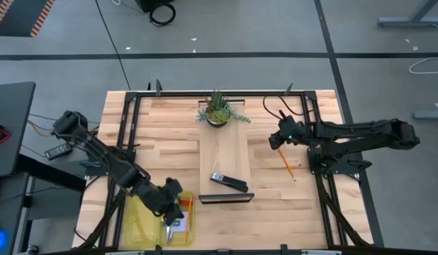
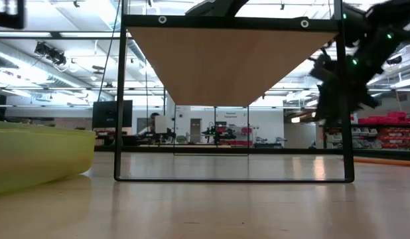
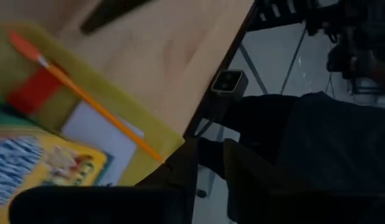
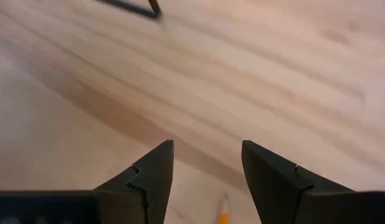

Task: Pack school essentials
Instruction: Put the pencil into the supply box

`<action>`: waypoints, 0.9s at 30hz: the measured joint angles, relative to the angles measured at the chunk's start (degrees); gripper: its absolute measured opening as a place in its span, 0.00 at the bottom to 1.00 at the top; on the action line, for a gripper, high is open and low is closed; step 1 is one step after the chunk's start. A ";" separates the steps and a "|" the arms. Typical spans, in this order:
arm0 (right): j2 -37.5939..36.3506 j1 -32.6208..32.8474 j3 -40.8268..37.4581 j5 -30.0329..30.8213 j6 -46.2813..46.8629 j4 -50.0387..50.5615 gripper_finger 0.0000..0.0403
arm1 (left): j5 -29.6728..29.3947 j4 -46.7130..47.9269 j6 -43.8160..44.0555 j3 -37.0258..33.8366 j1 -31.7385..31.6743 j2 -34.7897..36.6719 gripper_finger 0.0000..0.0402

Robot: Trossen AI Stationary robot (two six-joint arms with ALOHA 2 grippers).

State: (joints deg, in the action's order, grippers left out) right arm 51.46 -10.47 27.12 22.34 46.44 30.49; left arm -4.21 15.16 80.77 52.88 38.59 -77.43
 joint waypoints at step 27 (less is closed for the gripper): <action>12.86 7.74 -7.00 -8.15 13.84 -0.56 0.46 | 2.22 10.49 -18.47 -0.02 -9.62 8.68 0.14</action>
State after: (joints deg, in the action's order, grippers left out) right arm 64.33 -2.73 20.12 14.19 60.28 29.93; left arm -1.99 25.65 62.30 52.86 28.97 -68.75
